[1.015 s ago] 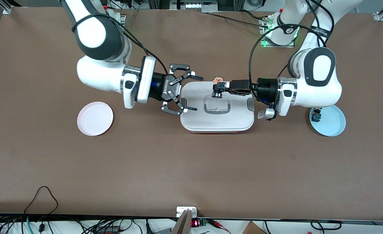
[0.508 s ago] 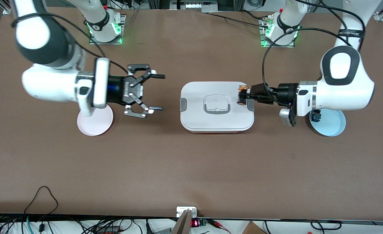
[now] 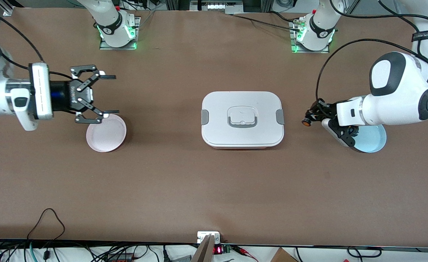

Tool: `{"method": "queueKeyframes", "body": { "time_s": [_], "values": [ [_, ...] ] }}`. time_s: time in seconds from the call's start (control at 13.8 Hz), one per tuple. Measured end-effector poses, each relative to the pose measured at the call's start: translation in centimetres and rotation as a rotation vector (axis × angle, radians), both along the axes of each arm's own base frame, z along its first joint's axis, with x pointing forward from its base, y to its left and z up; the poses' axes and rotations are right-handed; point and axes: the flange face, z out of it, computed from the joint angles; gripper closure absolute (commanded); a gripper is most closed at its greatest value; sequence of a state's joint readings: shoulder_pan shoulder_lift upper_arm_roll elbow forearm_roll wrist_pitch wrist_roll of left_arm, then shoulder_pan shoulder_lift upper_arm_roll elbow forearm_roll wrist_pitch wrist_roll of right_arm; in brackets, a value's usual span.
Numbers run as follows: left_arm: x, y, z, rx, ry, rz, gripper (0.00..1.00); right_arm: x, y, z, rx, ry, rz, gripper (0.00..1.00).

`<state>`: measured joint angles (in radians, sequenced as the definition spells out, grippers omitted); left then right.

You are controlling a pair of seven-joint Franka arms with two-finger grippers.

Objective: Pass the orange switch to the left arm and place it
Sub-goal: 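Carry the switch toward the blue plate while the right gripper retracts, then lower the switch with the left gripper onto the light-blue plate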

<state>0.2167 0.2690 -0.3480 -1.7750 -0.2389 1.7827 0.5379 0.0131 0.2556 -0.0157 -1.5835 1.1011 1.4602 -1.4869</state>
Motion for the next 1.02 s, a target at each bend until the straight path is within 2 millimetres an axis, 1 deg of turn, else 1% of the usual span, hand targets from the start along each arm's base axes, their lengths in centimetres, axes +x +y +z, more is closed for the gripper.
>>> {"method": "queueKeyframes", "body": {
  "time_s": [0.15,0.29,0.44,0.58,0.73,0.87,0.94,1.02],
  "values": [
    [0.1,1.5,-0.4,0.119,-0.034,-0.122,0.80,-0.7,-1.2,-0.2,-0.150,0.017,0.015,0.00],
    [0.4,3.4,-1.0,0.223,-0.058,-0.294,0.80,-1.3,-1.8,-0.2,-0.286,0.041,0.017,0.00],
    [0.7,5.4,-2.1,0.272,-0.059,-0.482,0.81,-1.9,-2.4,0.3,-0.434,0.079,-0.016,0.00],
    [0.9,7.1,-3.6,0.235,-0.045,-0.641,0.81,-2.8,-2.3,1.8,-0.596,0.108,-0.070,0.00],
    [1.1,8.3,-5.1,0.187,-0.038,-0.761,0.84,-3.9,-1.1,3.2,-0.781,0.157,-0.159,0.00],
    [1.4,9.2,-5.9,0.180,-0.046,-0.864,0.84,-4.7,-0.5,4.0,-0.954,0.199,-0.266,0.00],
    [1.5,9.9,-6.4,0.176,-0.044,-0.904,0.84,-4.9,-0.5,4.2,-1.022,0.208,-0.310,0.00],
    [1.6,11.0,-6.9,0.167,-0.046,-0.940,0.84,-4.9,-0.8,4.2,-1.080,0.207,-0.340,0.00]
  ]
}}
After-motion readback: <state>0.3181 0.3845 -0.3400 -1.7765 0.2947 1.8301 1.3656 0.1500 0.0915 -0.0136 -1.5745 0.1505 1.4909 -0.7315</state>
